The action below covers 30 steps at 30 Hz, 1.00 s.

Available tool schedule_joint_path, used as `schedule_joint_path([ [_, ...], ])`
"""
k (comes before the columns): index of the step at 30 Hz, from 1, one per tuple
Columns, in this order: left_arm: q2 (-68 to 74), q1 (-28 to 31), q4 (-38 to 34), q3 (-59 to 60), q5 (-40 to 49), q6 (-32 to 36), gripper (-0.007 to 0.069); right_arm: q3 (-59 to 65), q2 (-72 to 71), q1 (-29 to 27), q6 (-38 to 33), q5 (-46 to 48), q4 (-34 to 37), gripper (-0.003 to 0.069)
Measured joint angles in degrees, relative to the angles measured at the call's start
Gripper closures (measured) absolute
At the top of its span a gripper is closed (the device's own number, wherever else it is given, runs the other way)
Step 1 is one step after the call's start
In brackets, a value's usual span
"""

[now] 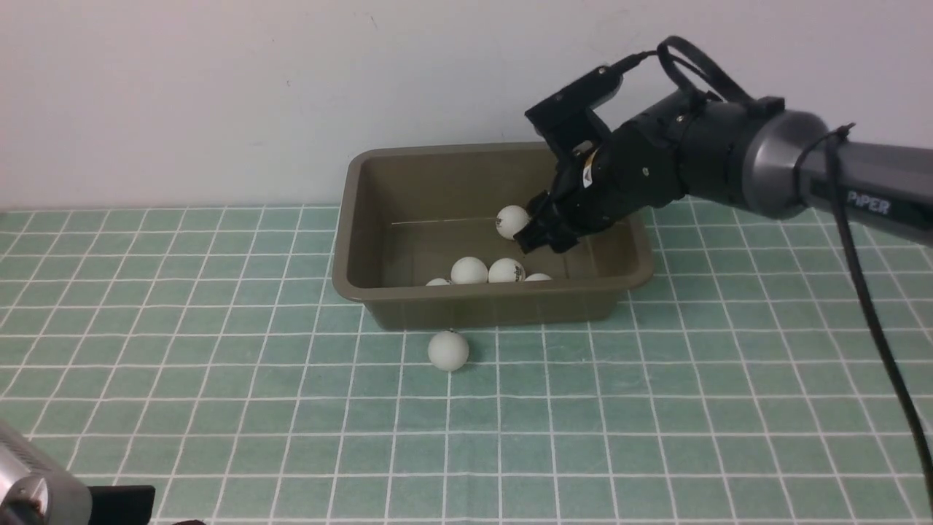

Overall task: Put the table tennis balls in the box on the green coffee tablecloth.
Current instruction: 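Release the ping pong ball into the bin and lift the gripper away, then reach for and grasp a ping pong ball on the table beside the basket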

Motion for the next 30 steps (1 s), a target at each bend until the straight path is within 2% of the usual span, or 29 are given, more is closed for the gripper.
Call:
schedule_joint_path([
  [3, 0.0, 0.0, -3.8, 2.7, -3.6, 2.8, 0.0305, -2.2, -3.5, 0.0, 0.0, 2.8, -0.4, 0.0202],
  [6, 0.0, 0.0, -10.0, 5.3, -7.2, 9.4, 0.0305, -5.0, -7.2, 0.0, 0.0, 9.0, -2.0, 0.0202],
  [9, 0.0, 0.0, -19.4, 6.9, -9.8, 22.4, 0.0305, -6.9, -11.6, 0.0, 0.0, 17.2, -6.3, 0.0202],
  [14, 0.0, 0.0, -34.9, 7.0, -10.3, 46.9, 0.0305, -7.2, -19.5, 0.0, 0.0, 25.6, -12.1, 0.0202],
  [15, 0.0, 0.0, -36.3, 7.0, -10.1, 50.0, 0.0305, -7.2, -20.9, 0.0, 0.0, 26.4, -12.5, 0.0202],
  [20, 3.2, 0.0, -37.6, 7.0, -8.4, 55.9, 0.0305, -7.2, -27.4, 0.0, 0.0, 31.5, -12.9, 0.0202],
  [25, 14.6, 0.0, -39.2, 7.0, -9.1, 60.3, 0.0305, -7.2, -33.2, 0.0, -0.1, 35.8, -11.3, 0.0202],
  [28, 22.2, 0.0, -45.4, 7.0, -9.1, 66.5, 0.0305, -7.3, -36.5, 0.0, -0.2, 37.9, -10.1, 0.0202],
  [30, 28.0, 0.0, -52.8, 7.0, -9.1, 73.7, 0.0305, -7.3, -39.0, 0.0, -0.4, 39.2, -9.5, 0.0202],
])
